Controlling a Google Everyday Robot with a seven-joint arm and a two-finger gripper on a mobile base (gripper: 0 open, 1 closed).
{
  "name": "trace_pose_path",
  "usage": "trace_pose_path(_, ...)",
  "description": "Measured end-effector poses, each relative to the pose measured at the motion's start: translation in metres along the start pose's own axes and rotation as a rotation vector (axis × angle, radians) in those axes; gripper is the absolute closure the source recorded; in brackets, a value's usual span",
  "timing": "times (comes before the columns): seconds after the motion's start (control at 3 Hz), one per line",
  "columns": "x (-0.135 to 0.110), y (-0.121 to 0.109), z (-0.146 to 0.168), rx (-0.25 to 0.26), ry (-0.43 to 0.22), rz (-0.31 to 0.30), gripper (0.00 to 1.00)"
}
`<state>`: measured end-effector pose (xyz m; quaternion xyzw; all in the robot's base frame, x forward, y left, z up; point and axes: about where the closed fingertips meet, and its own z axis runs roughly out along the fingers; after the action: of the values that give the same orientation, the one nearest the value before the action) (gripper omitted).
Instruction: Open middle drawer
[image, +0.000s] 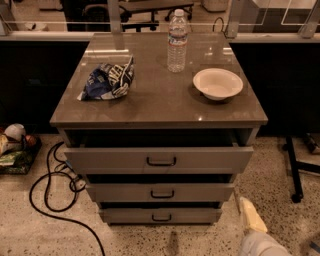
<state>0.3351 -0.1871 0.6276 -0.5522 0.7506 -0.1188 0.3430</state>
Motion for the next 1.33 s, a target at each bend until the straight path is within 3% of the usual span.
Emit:
trace_pose_path(0.33, 0.022, 0.017, 0.003, -0.022, 0.022, -0.115, 0.0)
trace_pose_path(0.67, 0.031, 0.023, 0.022, -0.038, -0.003, -0.194, 0.0)
trace_pose_path(1.33, 0.021, 0.019, 0.03, -0.013, -0.025, -0.217, 0.0)
